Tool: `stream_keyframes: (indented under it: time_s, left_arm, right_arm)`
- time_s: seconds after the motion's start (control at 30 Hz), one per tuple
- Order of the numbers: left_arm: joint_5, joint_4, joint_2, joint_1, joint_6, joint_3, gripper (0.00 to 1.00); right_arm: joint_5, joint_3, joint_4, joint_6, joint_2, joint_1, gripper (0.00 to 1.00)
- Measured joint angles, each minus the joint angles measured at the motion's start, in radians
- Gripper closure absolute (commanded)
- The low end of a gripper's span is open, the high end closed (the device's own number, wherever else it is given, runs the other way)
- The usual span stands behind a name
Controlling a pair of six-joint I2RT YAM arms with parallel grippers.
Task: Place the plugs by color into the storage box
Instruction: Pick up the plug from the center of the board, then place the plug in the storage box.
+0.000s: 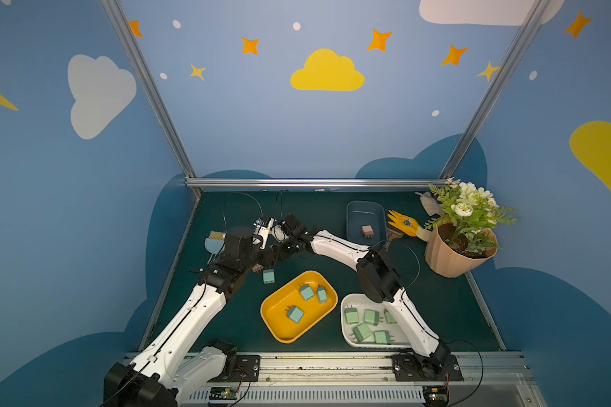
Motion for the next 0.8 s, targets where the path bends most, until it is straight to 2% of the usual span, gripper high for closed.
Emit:
stream_keyframes:
  time_s: [0.4,0.67,0.8]
  left_arm:
    - [0.130,0.064,-0.079,-0.005,0.007,-0.033,0.28]
    - [0.239,0.134,-0.012,-0.063,-0.006,-0.049,0.29]
    - [0.238,0.160,0.048,-0.137,-0.038,-0.040,0.29]
  right_arm:
    - [-0.053,-0.335,0.154,0.139,-0.332,-0.033,0.75]
    - [-0.052,-0.555,0.213,0.176,-0.490,-0.103,0.75]
    - [-0.049,-0.666,0.224,0.187,-0.585,-0.151,0.74]
